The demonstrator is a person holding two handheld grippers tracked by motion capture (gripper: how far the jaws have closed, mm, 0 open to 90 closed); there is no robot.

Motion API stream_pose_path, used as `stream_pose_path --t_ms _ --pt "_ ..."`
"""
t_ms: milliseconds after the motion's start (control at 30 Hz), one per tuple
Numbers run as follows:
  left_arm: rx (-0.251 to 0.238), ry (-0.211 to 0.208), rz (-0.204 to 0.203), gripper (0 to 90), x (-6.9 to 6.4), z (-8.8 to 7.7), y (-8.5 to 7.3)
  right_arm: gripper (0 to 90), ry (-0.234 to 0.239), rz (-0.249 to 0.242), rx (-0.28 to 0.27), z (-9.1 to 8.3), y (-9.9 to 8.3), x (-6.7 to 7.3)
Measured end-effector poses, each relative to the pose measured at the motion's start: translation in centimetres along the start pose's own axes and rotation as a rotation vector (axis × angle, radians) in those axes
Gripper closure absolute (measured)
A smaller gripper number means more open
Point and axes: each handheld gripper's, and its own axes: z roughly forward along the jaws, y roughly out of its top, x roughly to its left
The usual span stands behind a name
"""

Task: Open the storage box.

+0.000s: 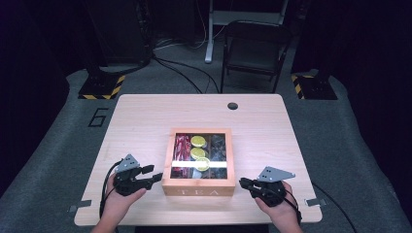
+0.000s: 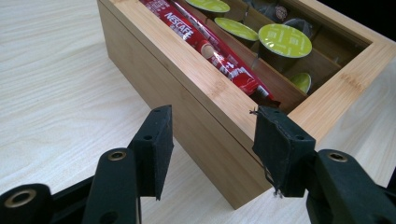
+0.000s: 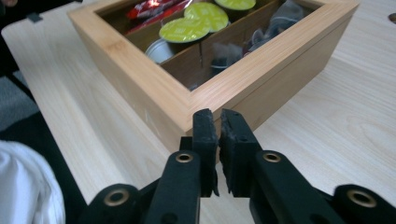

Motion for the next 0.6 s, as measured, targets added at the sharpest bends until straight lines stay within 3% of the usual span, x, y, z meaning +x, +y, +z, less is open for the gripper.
stream_pose_path --t_ms 167,400,600 --pt "-0.002 0.012 0.011 50.1 -0.1 0.0 0.0 88.6 0.024 -0.026 0.036 0.3 -0.2 0.2" --pt "-0.003 0.01 -0.005 51.4 0.3 -0.1 -0.1 89.8 0.074 -0.064 0.102 1.1 -0.6 0.2" --pt "0.003 0.003 -0.011 50.8 0.2 0.1 -0.1 89.7 0.075 -0.06 0.125 1.6 -0.8 0.2"
